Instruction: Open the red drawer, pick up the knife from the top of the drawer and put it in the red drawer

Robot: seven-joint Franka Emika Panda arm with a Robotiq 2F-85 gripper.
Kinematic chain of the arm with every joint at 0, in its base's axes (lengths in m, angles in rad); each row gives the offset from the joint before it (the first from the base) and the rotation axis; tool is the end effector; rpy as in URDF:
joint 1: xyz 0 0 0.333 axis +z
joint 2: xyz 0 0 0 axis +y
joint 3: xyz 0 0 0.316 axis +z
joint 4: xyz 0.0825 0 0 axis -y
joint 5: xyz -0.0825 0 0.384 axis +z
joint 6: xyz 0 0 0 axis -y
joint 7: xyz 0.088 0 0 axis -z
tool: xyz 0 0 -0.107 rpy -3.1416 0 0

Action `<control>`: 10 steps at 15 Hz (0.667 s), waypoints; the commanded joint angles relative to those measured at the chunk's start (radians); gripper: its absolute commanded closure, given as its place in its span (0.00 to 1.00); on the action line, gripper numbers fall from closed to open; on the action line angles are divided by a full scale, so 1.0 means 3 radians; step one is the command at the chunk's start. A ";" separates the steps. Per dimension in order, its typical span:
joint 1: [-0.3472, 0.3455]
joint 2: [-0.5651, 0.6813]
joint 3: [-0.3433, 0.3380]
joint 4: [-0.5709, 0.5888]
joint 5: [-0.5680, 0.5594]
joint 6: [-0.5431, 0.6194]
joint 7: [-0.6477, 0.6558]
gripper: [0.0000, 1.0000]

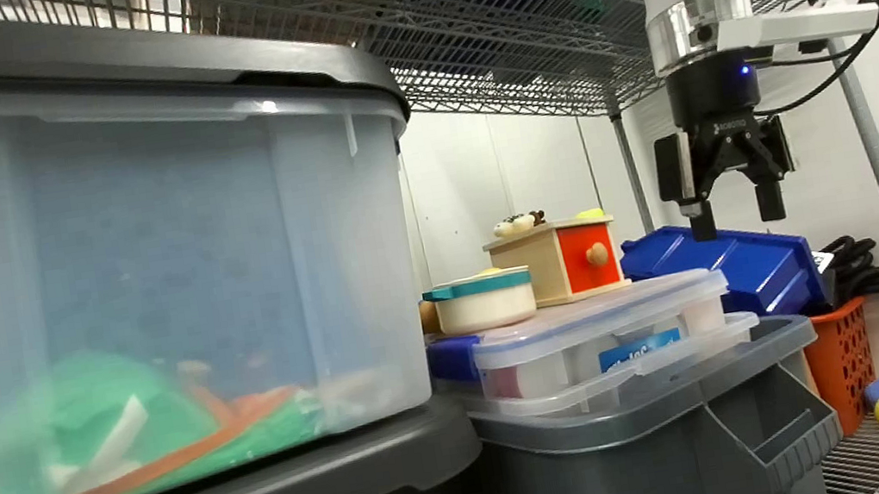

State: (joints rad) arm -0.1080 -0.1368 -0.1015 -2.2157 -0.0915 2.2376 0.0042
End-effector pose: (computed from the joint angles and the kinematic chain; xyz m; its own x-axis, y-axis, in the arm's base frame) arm 0.5061 -0.1115 0.4505 0.9755 -0.1552 0.1561 -0.1669 -0.9838 0.0654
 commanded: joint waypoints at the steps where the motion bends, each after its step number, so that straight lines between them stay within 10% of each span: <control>1: -0.0021 0.0227 -0.0047 0.0250 0.0016 0.0131 -0.0159 0.00; 10: -0.0047 0.0599 -0.0080 0.0666 0.0057 0.0458 -0.0251 0.00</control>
State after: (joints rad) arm -0.1177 -0.0084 -0.1220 -2.0716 -0.0915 2.3440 -0.0424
